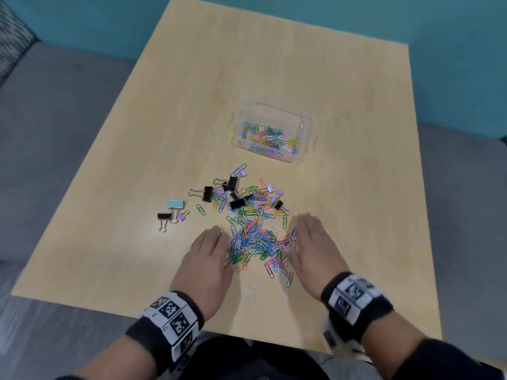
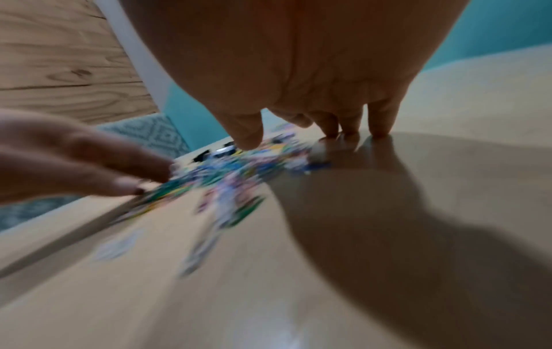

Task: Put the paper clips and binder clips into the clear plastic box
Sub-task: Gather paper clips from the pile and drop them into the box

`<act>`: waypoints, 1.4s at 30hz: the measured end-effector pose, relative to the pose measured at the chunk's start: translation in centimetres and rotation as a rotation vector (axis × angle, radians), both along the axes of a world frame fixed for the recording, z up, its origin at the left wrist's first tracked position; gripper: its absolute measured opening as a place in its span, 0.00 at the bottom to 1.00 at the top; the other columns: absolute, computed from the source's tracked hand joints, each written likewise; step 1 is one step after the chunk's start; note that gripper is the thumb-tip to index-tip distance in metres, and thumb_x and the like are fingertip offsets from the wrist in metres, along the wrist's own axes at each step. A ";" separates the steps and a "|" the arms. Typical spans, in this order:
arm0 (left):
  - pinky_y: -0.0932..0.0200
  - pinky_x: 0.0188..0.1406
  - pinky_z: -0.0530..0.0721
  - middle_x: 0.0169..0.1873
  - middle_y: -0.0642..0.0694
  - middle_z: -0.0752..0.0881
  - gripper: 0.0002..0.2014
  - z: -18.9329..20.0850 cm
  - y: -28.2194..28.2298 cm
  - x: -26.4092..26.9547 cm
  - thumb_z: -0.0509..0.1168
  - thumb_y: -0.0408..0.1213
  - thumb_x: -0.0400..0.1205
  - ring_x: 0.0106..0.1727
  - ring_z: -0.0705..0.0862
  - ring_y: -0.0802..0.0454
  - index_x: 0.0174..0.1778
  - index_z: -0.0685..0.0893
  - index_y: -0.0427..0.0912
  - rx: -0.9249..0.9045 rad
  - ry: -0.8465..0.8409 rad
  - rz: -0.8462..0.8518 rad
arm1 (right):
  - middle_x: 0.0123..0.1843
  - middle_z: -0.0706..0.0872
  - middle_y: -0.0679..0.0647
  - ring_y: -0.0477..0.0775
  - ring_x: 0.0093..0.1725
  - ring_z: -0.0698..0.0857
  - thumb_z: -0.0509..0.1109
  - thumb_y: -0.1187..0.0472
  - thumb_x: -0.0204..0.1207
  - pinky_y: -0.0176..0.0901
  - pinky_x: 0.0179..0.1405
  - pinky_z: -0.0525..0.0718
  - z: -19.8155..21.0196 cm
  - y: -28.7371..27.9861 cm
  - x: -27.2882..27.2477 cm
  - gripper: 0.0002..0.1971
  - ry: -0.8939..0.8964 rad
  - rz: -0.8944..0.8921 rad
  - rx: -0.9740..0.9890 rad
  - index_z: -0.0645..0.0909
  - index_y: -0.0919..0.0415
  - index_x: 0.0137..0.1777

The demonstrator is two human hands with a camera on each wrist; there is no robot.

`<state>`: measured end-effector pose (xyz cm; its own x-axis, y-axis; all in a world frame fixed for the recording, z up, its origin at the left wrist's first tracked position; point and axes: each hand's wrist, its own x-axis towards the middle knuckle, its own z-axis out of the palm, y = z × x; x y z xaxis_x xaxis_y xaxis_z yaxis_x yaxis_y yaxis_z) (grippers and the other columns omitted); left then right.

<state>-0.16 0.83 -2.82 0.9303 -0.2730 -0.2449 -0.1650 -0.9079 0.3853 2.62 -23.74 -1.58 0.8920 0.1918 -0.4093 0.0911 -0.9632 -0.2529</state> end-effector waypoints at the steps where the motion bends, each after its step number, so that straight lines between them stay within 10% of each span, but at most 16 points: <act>1: 0.41 0.69 0.74 0.75 0.38 0.69 0.33 0.1 -0.5 0.1 0.67 0.48 0.77 0.74 0.68 0.38 0.76 0.67 0.40 0.014 0.013 0.015 | 0.85 0.49 0.62 0.61 0.83 0.47 0.51 0.42 0.82 0.58 0.81 0.55 -0.3 1.0 -1.3 0.37 0.006 0.014 0.009 0.46 0.63 0.83; 15: 0.51 0.57 0.77 0.65 0.45 0.67 0.37 1.0 -3.1 2.8 0.68 0.49 0.77 0.61 0.65 0.44 0.79 0.56 0.56 0.074 0.077 -0.033 | 0.73 0.64 0.54 0.60 0.62 0.67 0.71 0.45 0.72 0.49 0.55 0.78 0.3 4.8 -1.6 0.43 -0.014 -0.018 0.042 0.49 0.46 0.81; 23: 0.47 0.38 0.80 0.47 0.44 0.75 0.08 0.0 -3.0 3.9 0.68 0.36 0.77 0.42 0.65 0.48 0.52 0.81 0.45 0.031 -0.018 -0.054 | 0.54 0.74 0.58 0.62 0.48 0.76 0.68 0.66 0.72 0.47 0.33 0.69 -0.7 5.5 1.0 0.15 -0.101 0.086 0.063 0.74 0.56 0.58; 31: 0.52 0.26 0.79 0.39 0.47 0.77 0.12 0.0 -1.8 3.5 0.74 0.27 0.66 0.35 0.76 0.45 0.39 0.83 0.46 -0.024 -0.009 -0.025 | 0.39 0.73 0.54 0.54 0.29 0.62 0.73 0.75 0.59 0.43 0.22 0.56 -0.6 4.3 0.8 0.18 -0.118 0.121 0.034 0.72 0.57 0.42; 37: 0.48 0.30 0.82 0.38 0.46 0.78 0.08 0.6 -1.4 3.4 0.66 0.26 0.72 0.35 0.80 0.42 0.40 0.83 0.43 -0.074 0.032 0.045 | 0.38 0.70 0.52 0.57 0.25 0.65 0.69 0.72 0.70 0.44 0.22 0.63 0.1 3.6 1.1 0.12 -0.119 0.088 0.079 0.71 0.57 0.39; 42: 0.55 0.37 0.78 0.36 0.53 0.79 0.08 1.4 -0.7 3.7 0.64 0.30 0.76 0.38 0.80 0.49 0.38 0.83 0.49 -0.198 0.131 0.154 | 0.46 0.78 0.50 0.57 0.40 0.80 0.63 0.59 0.81 0.48 0.39 0.77 1.9 2.9 1.5 0.03 0.037 -0.053 0.259 0.78 0.55 0.49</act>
